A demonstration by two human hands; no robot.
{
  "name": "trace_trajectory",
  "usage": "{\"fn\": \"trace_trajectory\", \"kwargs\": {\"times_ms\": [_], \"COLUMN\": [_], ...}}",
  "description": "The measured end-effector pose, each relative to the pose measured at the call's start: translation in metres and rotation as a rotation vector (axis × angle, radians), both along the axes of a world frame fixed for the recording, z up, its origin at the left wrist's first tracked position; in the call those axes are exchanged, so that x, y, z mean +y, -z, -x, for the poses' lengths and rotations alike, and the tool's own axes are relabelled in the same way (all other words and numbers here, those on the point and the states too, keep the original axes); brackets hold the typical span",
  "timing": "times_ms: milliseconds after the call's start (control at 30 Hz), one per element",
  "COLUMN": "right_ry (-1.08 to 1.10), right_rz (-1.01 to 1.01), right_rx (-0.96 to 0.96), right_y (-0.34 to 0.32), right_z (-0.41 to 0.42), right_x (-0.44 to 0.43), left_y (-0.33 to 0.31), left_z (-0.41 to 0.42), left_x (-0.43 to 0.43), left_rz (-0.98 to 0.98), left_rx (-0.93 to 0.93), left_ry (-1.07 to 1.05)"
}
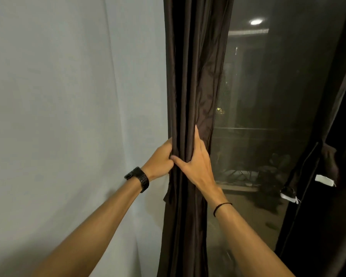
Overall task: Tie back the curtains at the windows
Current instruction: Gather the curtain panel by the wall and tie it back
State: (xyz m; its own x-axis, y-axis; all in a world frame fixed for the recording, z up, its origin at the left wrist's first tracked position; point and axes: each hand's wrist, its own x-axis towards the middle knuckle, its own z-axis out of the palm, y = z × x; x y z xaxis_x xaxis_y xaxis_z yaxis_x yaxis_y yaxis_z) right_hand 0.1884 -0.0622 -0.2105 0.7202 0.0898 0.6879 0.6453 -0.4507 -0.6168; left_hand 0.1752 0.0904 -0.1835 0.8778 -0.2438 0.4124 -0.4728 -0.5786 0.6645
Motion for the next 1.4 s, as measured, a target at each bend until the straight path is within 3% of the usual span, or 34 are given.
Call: {"fn": "trace_trajectory", "kwargs": {"times_ms": [133, 300, 433, 533, 633, 767, 800, 833, 900, 933, 967, 1033, 1133, 1200, 1267, 1400], "right_ry": [0.044, 0.019, -0.093, -0.185, -0.244, -0.65, -0.72, -0.713, -0.408, -0.274, -0.241, -0.468, -0.624, -0.578, -0.47, -0.02], "right_rz": [0.03, -0.055, -0.13, -0.129, -0.123, 0.098, 0.032, -0.172, -0.56, -0.6, -0.544, -0.296, -0.301, -0.312, -0.109, 0.207], "right_rx": [0.078, 0.142, 0.113, 0.121, 0.295, 0.616, 0.641, 0.619, 0.533, 0.54, 0.595, 0.791, 1.007, 0.957, 0.859, 0.551], "right_y": [0.039, 0.063, 0.065, 0.068, 0.073, 0.063, 0.06, 0.055, 0.05, 0.049, 0.047, 0.054, 0.062, 0.066, 0.069, 0.071], "right_z": [-0.004, -0.007, -0.001, 0.006, 0.01, -0.002, -0.01, -0.019, -0.046, -0.06, -0.066, -0.069, -0.054, -0.045, -0.042, -0.034], "right_x": [0.008, 0.016, 0.017, 0.017, 0.015, -0.039, -0.058, -0.072, -0.082, -0.081, -0.07, -0.044, -0.03, -0.031, -0.036, -0.045], "left_y": [0.049, 0.086, 0.093, 0.092, 0.089, 0.082, 0.082, 0.083, 0.083, 0.084, 0.083, 0.083, 0.082, 0.079, 0.077, 0.07], "left_z": [-0.009, -0.004, 0.002, 0.004, 0.001, -0.001, -0.002, -0.004, -0.007, -0.008, -0.008, -0.012, -0.016, -0.015, -0.014, -0.013], "left_x": [0.009, 0.014, 0.006, -0.012, -0.027, -0.031, -0.03, -0.03, -0.03, -0.03, -0.031, -0.032, -0.03, -0.027, -0.025, -0.025], "left_rz": [-0.192, 0.127, 0.442, 0.567, 0.537, 0.644, 0.647, 0.645, 0.613, 0.594, 0.572, 0.525, 0.469, 0.392, 0.321, 0.184], "left_rx": [0.035, 0.268, 0.44, 0.383, 0.263, 0.199, 0.194, 0.187, 0.213, 0.237, 0.255, 0.254, 0.229, 0.247, 0.266, 0.305], "left_ry": [-0.091, -0.413, -0.169, 0.024, -0.038, -0.119, -0.15, -0.185, -0.223, -0.221, -0.211, -0.188, -0.184, -0.174, -0.166, -0.165]}}
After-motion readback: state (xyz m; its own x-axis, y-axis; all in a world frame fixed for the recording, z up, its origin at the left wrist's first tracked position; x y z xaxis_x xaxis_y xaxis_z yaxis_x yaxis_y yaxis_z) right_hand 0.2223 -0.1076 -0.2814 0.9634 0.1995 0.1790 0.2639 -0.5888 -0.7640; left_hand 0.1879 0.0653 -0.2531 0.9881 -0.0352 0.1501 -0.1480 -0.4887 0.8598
